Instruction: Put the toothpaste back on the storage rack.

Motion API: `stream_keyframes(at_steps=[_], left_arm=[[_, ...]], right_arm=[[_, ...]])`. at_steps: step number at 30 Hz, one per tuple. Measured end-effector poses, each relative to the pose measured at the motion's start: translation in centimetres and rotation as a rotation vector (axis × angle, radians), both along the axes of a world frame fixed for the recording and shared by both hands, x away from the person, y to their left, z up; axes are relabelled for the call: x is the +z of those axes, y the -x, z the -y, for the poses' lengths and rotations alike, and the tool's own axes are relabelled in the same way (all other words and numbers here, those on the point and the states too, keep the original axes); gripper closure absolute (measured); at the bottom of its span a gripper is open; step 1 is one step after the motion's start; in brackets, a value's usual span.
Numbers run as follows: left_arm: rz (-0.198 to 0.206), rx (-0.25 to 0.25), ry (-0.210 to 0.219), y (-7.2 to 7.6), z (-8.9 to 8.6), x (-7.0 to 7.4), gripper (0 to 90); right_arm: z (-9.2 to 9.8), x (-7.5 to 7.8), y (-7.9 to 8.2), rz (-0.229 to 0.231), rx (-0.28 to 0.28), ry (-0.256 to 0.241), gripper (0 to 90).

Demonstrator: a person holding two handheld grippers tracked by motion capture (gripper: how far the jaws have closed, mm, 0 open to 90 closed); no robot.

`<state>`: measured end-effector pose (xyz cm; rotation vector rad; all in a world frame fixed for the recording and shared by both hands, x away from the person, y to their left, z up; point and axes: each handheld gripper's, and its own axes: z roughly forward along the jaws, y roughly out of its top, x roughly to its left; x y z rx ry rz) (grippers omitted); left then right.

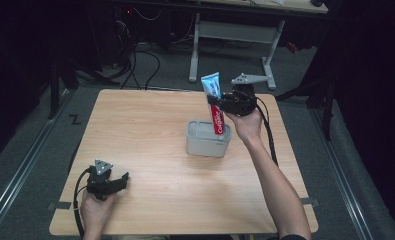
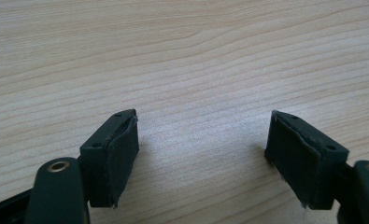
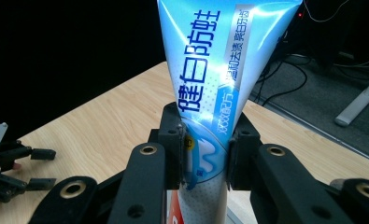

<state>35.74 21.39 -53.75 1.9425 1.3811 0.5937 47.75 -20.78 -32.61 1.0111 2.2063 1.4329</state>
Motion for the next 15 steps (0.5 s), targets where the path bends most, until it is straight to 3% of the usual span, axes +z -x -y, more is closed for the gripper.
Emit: stream_keyframes(at_steps=[15], left_arm=[[0.000,-0.002,0.000,0.00,0.00,0.00,25.6]], right_arm=[[-0.76,-0.84,-1.03,-0.001,-0.018,0.011,71.9]])
